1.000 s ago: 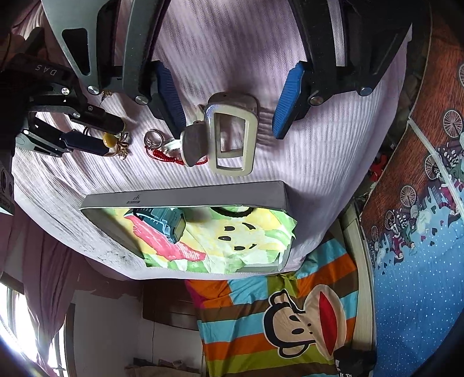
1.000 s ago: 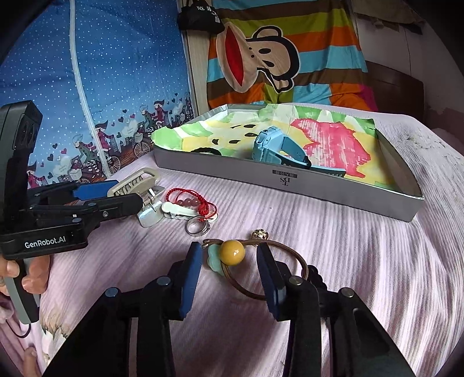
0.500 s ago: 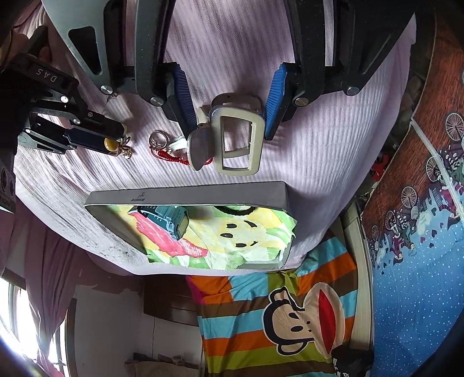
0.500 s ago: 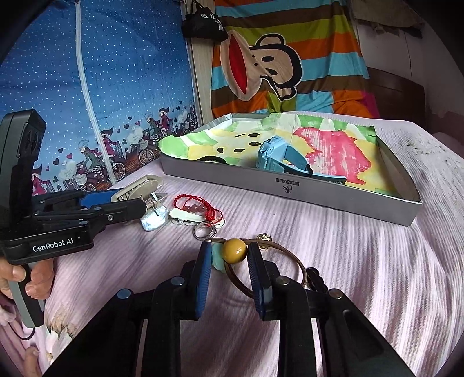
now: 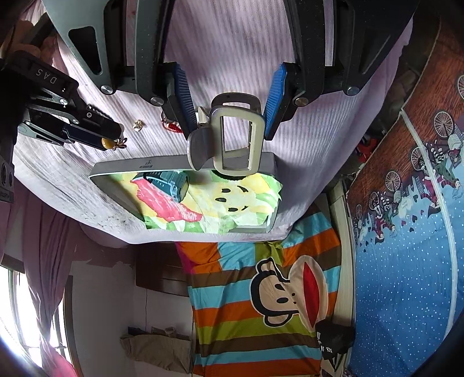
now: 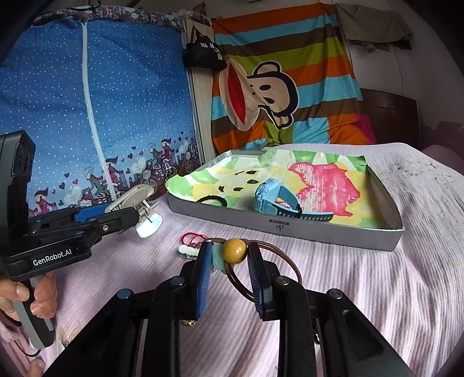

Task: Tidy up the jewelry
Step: 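Carry the claw clip and bead bracelet into the tray and open both tools, then lift both open tools away from the tray, then grasp the black beaded hair tie with the right tool while the left tool grasps a gold earring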

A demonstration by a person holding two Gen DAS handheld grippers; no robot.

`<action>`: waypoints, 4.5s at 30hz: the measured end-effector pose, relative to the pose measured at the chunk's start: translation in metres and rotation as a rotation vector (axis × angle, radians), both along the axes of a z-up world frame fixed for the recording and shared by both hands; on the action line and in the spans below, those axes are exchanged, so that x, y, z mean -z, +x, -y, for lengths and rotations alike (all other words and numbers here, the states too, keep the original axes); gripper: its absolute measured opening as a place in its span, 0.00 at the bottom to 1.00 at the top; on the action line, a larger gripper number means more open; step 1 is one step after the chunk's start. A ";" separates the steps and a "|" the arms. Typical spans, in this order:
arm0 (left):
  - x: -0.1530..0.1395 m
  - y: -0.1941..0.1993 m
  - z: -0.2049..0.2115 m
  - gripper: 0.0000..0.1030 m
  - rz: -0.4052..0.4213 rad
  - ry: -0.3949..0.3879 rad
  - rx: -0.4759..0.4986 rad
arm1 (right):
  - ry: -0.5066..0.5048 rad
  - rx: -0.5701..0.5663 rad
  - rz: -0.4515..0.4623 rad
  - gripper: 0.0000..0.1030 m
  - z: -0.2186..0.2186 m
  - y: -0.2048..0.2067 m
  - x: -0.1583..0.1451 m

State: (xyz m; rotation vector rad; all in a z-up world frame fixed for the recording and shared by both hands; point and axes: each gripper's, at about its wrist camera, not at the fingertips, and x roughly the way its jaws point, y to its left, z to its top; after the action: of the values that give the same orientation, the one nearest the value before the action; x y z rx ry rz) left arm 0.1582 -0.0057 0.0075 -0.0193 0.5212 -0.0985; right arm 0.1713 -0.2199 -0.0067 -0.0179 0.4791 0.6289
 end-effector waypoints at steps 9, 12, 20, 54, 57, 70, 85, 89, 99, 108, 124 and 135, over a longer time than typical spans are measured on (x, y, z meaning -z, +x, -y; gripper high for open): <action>-0.030 0.034 0.009 0.39 0.010 -0.033 -0.027 | 0.009 0.070 0.054 0.23 0.010 0.046 -0.022; -0.034 0.056 0.011 0.39 -0.007 -0.047 -0.041 | 0.020 0.086 0.054 0.23 0.012 0.066 -0.023; -0.024 0.111 0.011 0.39 -0.056 -0.064 -0.066 | 0.007 0.147 0.001 0.23 0.018 0.117 -0.013; 0.005 0.133 0.007 0.57 -0.134 -0.131 -0.110 | 0.014 0.175 -0.090 0.58 0.034 0.125 0.005; -0.003 0.124 0.006 0.64 -0.112 -0.121 -0.111 | 0.001 0.180 -0.057 0.70 0.034 0.115 -0.001; -0.037 0.046 -0.007 0.92 0.089 -0.155 -0.168 | 0.070 0.183 0.111 1.00 0.037 0.046 -0.023; -0.047 -0.037 0.009 0.98 0.211 -0.058 -0.181 | 0.043 0.143 0.215 1.00 0.041 -0.017 -0.041; -0.044 -0.051 0.010 0.98 0.216 -0.055 -0.181 | 0.023 0.151 0.234 1.00 0.046 -0.033 -0.042; -0.024 -0.066 0.019 0.98 0.171 -0.047 -0.161 | -0.062 0.146 0.198 1.00 0.054 -0.050 -0.034; -0.004 -0.067 0.034 0.98 0.114 -0.012 -0.120 | -0.182 0.197 0.126 1.00 0.054 -0.043 -0.017; 0.030 -0.030 0.047 0.98 -0.108 -0.039 0.056 | -0.171 0.177 -0.196 0.63 0.061 0.000 0.039; 0.044 -0.017 0.065 0.60 -0.152 -0.020 0.221 | -0.140 0.135 -0.260 0.35 0.059 0.012 0.047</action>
State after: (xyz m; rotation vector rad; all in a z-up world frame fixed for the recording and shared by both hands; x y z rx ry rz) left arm 0.1411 -0.0706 -0.0362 0.0116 0.6735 -0.3206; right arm 0.1831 -0.2787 -0.0535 -0.0362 0.7685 0.4660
